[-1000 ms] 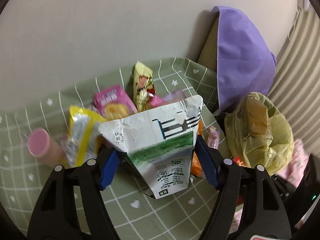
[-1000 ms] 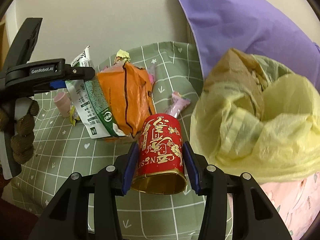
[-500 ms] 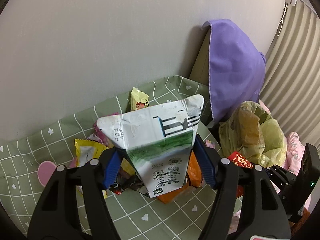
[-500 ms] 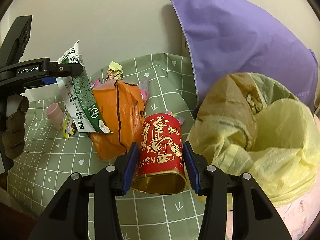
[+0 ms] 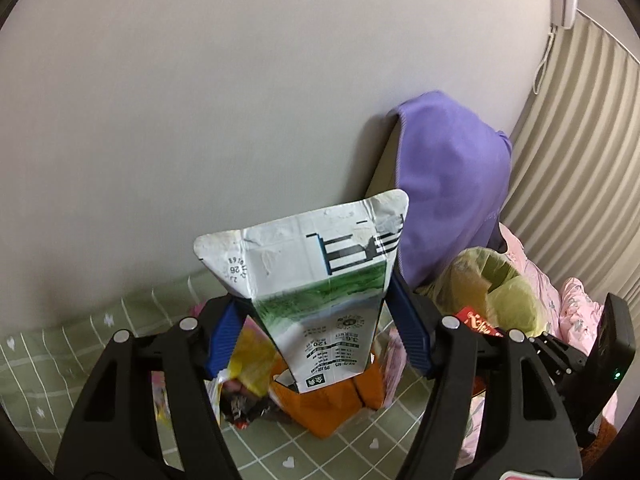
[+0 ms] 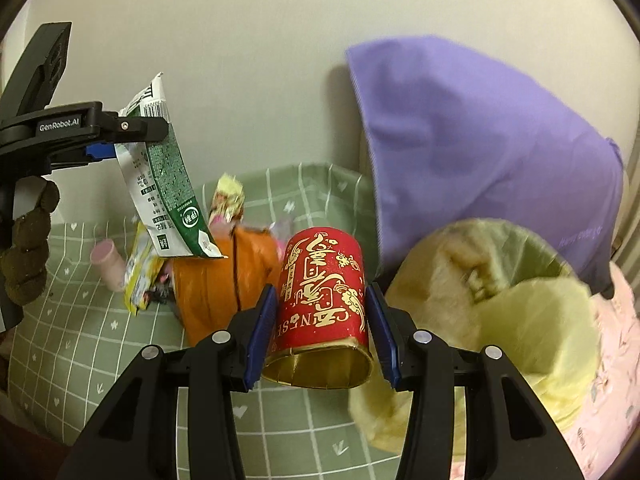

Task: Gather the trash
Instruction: 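Lift the red cup and green-white milk carton toward the yellow-lined bin, then open both tools over the bin, dropping the cup and carton inside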

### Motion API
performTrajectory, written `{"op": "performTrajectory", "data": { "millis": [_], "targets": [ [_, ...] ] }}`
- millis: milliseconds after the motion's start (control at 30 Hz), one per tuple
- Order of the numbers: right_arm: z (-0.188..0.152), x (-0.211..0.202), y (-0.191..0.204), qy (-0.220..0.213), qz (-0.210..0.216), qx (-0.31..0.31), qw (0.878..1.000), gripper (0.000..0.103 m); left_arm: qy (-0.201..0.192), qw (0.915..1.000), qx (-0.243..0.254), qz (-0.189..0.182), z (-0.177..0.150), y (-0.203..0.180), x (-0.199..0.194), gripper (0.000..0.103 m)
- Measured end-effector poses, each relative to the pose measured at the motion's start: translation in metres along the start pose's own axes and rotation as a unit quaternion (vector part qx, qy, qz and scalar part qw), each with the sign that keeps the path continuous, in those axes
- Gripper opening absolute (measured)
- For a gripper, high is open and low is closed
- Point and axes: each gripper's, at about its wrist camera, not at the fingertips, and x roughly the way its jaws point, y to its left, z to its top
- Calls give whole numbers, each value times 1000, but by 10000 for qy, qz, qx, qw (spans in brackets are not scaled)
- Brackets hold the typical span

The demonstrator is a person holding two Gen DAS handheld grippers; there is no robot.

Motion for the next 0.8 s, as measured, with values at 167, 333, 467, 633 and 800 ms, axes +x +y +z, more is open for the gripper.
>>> {"op": "performTrajectory", "data": {
  "millis": [167,333,467,633,800],
  "targets": [
    [23,-33,-25,-461,-294,60,9985,43,-281,9987,350,-232,26,-35,-10,64],
    [39,-73,-67,-873,-736,225,9932,43,-499,9949,626,-610,47,-74,-16,64],
    [41,-102,-106,-1054,-1173,389,9867,43,-552,9897,621,-1165,60,-104,-14,64],
    [30,-128,-149,-1114,-1528,655,9798,43,-386,9793,607,-1890,67,-153,5,64],
    [9,-137,-173,-1042,-1661,847,9769,43,176,9634,499,-2626,53,-203,59,64]
  ]
}}
